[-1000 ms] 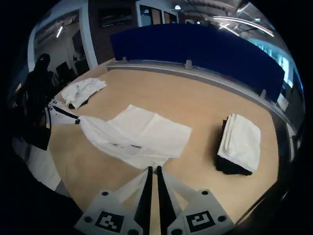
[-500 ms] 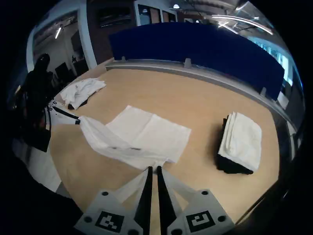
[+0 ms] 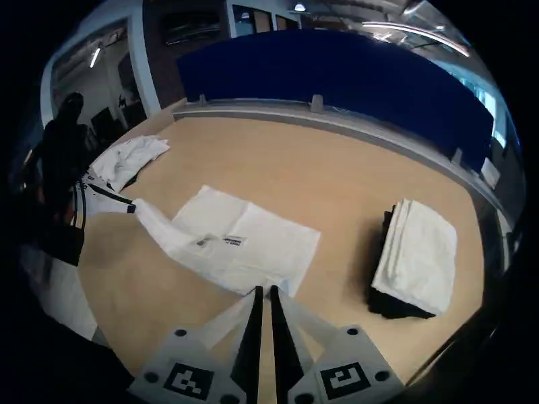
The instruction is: Fold towel
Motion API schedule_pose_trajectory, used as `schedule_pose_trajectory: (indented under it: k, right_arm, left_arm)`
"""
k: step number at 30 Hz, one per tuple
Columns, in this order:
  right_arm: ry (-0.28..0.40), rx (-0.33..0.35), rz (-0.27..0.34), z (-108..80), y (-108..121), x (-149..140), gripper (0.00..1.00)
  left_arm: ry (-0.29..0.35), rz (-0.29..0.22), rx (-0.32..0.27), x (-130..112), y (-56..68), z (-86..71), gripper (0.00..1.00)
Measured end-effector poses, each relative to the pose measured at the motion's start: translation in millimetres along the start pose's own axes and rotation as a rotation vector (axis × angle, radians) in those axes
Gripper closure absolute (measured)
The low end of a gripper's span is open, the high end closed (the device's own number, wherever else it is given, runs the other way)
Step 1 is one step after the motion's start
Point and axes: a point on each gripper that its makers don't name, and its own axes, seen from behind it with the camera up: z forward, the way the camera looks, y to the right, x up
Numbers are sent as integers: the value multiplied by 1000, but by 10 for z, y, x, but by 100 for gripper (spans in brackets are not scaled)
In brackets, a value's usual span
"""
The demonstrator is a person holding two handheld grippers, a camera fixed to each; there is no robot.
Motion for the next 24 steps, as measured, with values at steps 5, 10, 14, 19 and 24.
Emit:
schedule_pose_trajectory:
  k: [5,10,14,19,24]
  right_arm:
    - [-9,0,17,207,109,59,92]
    - [-23,-6,34,404,206,78,92]
    - [-31,-22,41,523,280,81,92]
    - [-37,-30,55,631,331,86,92]
    - [-43,-36,65,715,355,92,92]
  left_arm:
    - [-11,-29,11,86,-104,218,89]
    - [-25,-18,32,142,-212,425,89]
    - [-39,5,45,171,-276,556,89]
    - [-58,42,57,206,-341,659,89]
    - [-75,67,67,223,-395,745,89]
